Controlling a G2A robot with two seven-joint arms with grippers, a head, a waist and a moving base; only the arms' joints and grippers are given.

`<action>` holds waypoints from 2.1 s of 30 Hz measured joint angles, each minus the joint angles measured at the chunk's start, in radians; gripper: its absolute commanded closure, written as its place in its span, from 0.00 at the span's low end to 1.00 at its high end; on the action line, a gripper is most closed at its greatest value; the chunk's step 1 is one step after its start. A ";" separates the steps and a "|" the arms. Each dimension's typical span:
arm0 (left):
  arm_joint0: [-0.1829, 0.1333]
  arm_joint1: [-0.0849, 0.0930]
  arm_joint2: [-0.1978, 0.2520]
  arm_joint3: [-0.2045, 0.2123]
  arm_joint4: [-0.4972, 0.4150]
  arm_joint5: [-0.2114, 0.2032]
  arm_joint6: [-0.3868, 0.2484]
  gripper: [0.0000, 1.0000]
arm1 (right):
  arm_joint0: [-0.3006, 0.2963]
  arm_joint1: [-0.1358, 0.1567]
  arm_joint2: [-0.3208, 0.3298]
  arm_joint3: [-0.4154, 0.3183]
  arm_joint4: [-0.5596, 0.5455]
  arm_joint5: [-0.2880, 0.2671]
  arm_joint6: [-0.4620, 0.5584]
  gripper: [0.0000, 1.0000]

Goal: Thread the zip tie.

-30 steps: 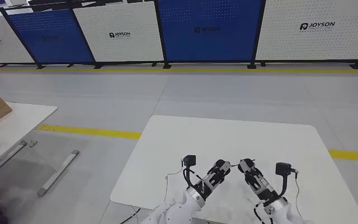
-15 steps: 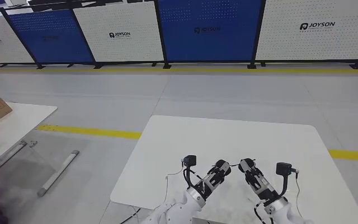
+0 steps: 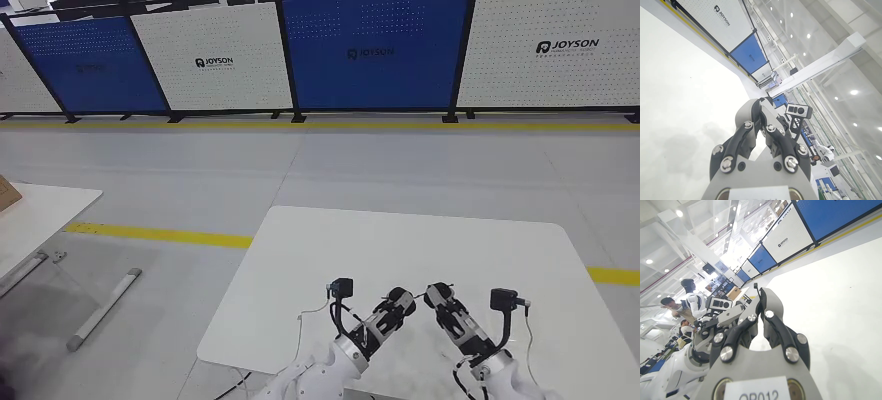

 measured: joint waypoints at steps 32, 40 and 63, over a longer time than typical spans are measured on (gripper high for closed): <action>0.002 -0.010 -0.049 -0.046 -0.069 0.085 0.115 1.00 | -0.028 0.009 0.047 0.004 -0.141 0.043 0.009 0.00; 0.008 -0.010 -0.056 -0.086 -0.119 0.093 0.060 1.00 | -0.008 0.022 0.048 0.030 -0.297 -0.041 0.063 0.00; 0.019 -0.010 -0.041 -0.110 -0.184 0.078 -0.024 1.00 | 0.046 0.016 -0.041 0.110 -0.625 -0.015 -0.168 0.00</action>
